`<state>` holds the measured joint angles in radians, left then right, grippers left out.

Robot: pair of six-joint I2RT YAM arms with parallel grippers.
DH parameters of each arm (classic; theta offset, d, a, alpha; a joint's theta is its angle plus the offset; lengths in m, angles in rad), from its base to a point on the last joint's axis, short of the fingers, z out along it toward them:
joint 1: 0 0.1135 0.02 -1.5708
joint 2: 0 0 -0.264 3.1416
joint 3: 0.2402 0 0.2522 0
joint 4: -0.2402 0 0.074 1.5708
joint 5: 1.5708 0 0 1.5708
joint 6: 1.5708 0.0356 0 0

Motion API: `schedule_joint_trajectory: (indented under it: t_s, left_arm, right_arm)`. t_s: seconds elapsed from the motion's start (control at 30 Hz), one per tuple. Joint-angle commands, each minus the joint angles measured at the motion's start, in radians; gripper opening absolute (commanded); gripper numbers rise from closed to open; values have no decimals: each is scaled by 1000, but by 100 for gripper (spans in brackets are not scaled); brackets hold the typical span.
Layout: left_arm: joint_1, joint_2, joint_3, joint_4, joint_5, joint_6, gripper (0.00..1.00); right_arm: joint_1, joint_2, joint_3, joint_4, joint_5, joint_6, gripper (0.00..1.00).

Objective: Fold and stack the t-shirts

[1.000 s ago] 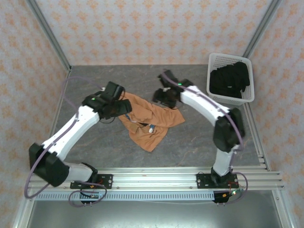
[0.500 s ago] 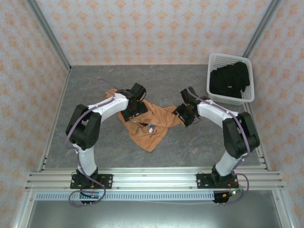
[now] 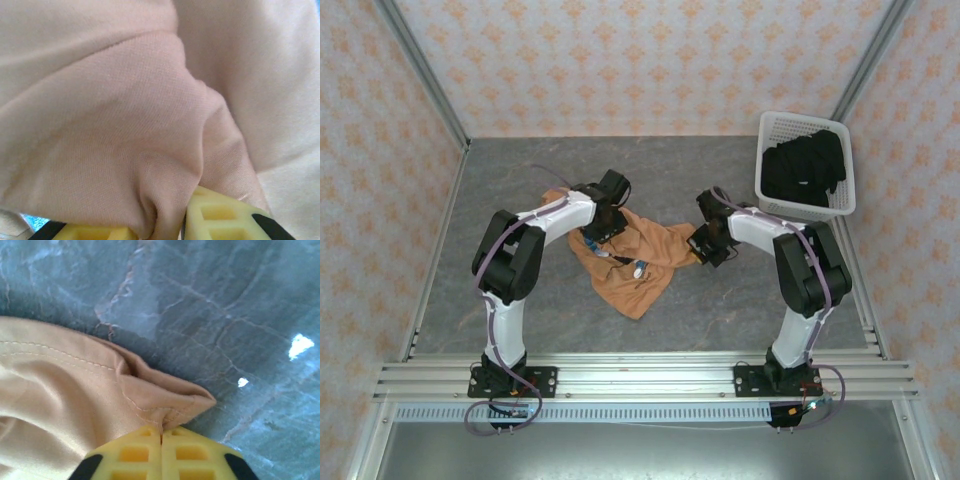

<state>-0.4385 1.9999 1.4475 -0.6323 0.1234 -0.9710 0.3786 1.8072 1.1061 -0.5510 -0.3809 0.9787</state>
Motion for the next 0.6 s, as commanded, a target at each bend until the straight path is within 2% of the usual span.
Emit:
schedule_joint_trajectory:
  t_s: [0.0,0.07,0.23,0.4,0.57]
  left_arm:
    - [11,-63,32,-32,-33,-7,25]
    - [12,-80,39,-59,-33,-12,26]
    - [21,-84,41,-88,-32,3,1]
    - [45,-214,19,-66,-83,5,0]
    - [95,-383,40,-32,-112,35,0]
  right_arm:
    - [4,7,43,48,55,-20,0]
    - [2,-17,55,21,82,-35,0]
    - [-9,-76,57,-10,123,-56,0]
    - [-23,-143,99,-43,155,-119,0]
    - [-32,-231,251,-87,223,-232,0]
